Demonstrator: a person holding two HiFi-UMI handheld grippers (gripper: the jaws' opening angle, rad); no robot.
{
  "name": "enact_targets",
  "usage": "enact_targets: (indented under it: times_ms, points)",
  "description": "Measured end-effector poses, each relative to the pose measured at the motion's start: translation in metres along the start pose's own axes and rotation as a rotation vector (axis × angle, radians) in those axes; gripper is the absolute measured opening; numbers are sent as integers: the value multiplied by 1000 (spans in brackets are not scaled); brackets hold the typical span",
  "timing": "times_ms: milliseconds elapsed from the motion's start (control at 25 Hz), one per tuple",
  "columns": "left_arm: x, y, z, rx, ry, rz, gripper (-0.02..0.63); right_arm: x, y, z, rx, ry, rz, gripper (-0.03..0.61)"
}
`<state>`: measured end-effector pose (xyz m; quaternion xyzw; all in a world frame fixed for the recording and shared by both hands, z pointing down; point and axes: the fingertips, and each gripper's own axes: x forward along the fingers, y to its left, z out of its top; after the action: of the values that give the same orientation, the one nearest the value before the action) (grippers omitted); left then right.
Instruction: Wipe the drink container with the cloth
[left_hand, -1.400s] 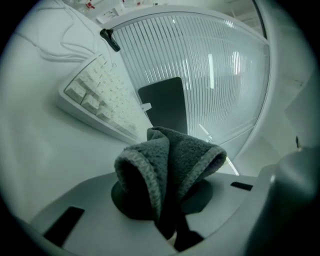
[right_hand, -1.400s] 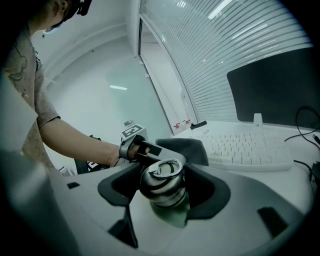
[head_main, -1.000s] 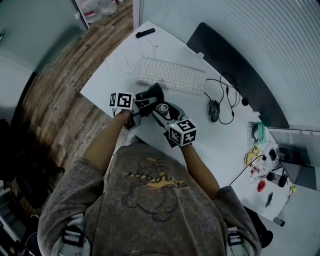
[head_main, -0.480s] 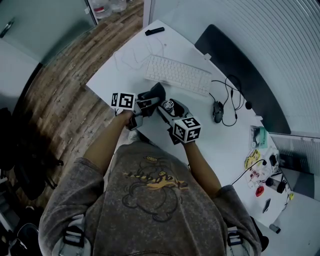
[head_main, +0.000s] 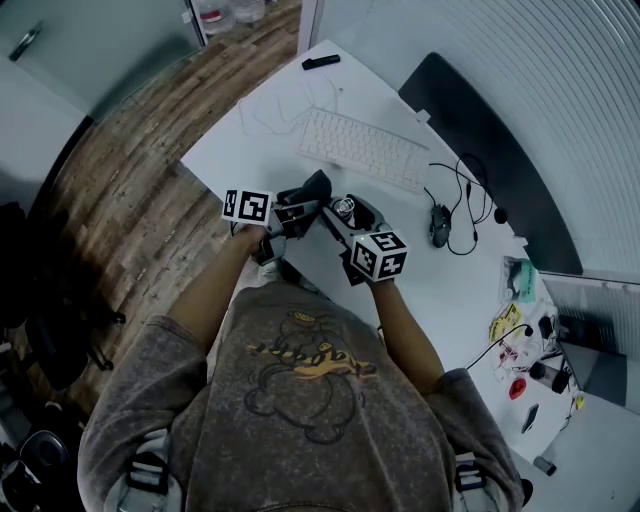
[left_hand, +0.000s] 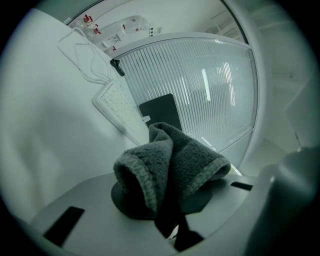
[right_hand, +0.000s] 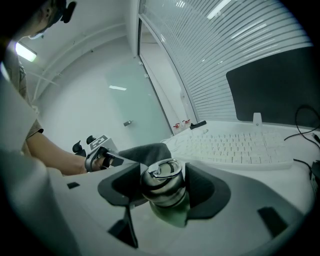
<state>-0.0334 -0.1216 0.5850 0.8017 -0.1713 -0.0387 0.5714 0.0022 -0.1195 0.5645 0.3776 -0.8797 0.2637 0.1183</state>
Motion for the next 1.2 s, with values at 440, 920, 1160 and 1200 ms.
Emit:
enact_targets:
  times_ms: [440, 920, 1160, 1200]
  points:
    - [-8, -4, -25, 25, 57, 6, 74, 0, -2, 0, 6, -4, -6, 282]
    - [-9, -11, -52, 81, 152, 1, 72, 1, -2, -1, 5, 10, -16, 282]
    - [-6, -14, -64, 103, 195, -2, 74, 1, -1, -1, 4, 15, -26, 281]
    - [-5, -14, -66, 106, 203, -5, 74, 1, -2, -1, 4, 15, -28, 281]
